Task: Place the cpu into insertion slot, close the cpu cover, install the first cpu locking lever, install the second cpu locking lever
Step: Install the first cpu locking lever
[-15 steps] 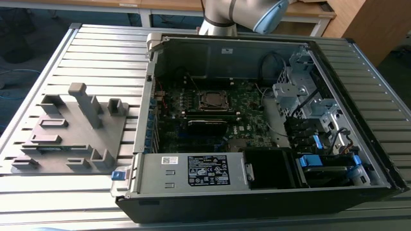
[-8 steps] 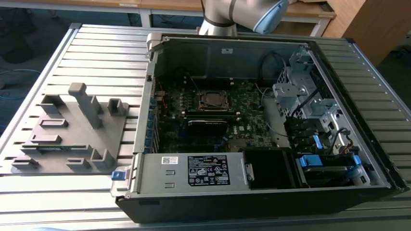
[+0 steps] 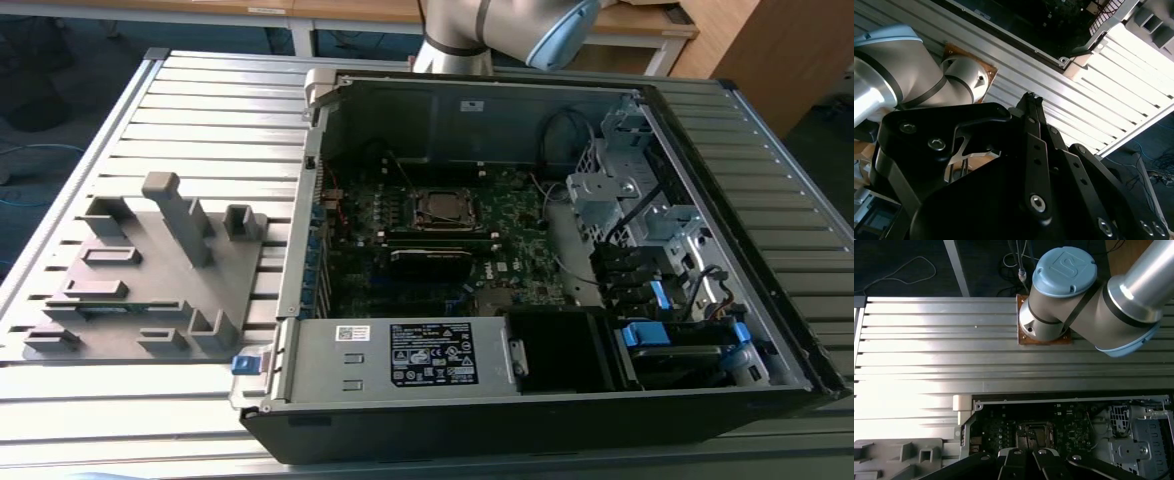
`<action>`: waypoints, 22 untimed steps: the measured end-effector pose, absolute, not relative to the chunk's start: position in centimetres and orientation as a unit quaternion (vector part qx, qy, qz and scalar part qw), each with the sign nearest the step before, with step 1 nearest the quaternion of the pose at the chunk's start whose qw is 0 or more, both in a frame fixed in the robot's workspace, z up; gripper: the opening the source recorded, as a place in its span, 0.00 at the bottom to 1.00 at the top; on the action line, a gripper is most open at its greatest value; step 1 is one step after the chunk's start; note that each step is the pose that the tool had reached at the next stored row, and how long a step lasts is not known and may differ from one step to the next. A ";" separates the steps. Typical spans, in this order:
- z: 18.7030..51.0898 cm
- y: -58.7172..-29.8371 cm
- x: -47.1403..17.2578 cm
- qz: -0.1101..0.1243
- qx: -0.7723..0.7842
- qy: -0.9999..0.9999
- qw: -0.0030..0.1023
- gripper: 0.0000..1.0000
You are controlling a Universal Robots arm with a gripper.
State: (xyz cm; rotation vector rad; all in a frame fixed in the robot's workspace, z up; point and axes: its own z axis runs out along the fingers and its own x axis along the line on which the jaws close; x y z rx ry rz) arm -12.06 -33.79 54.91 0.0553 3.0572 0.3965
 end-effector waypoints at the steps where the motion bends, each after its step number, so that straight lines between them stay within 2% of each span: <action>1: 54.9 -33.8 -12.1 0.129 0.018 0.991 0.029 0.11; 22: 53.8 -33.8 -12.1 0.124 0.018 0.992 0.029 0.11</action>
